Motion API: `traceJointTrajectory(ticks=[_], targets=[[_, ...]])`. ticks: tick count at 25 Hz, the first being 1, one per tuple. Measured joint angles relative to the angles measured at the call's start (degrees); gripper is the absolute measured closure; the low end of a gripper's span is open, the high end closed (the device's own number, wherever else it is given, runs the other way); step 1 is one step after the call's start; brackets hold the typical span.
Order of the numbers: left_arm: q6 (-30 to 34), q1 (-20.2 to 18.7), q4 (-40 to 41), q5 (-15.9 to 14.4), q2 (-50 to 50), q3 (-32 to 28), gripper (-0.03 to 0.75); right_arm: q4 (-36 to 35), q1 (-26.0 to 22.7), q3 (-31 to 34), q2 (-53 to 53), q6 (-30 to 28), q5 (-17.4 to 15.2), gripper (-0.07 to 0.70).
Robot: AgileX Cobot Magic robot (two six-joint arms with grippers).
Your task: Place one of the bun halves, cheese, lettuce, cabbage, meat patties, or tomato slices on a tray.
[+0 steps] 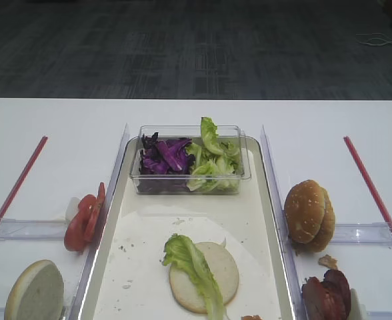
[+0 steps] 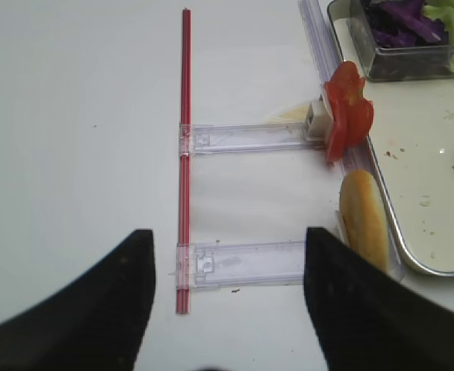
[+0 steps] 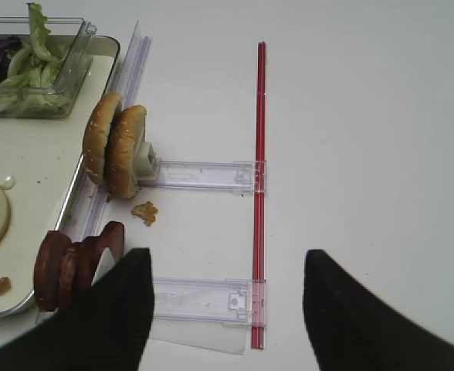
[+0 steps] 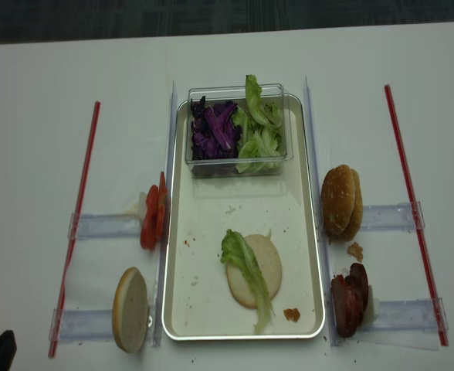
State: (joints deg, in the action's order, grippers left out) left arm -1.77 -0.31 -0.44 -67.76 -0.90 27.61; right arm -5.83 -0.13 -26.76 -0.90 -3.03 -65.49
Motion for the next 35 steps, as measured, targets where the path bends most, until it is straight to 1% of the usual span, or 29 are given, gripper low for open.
traceJointTrajectory(ticks=[35], targets=[[0.0,0.0,0.0,0.0,0.0,0.0,0.315,0.0,0.0,0.0,0.0,0.0,0.0,0.161]])
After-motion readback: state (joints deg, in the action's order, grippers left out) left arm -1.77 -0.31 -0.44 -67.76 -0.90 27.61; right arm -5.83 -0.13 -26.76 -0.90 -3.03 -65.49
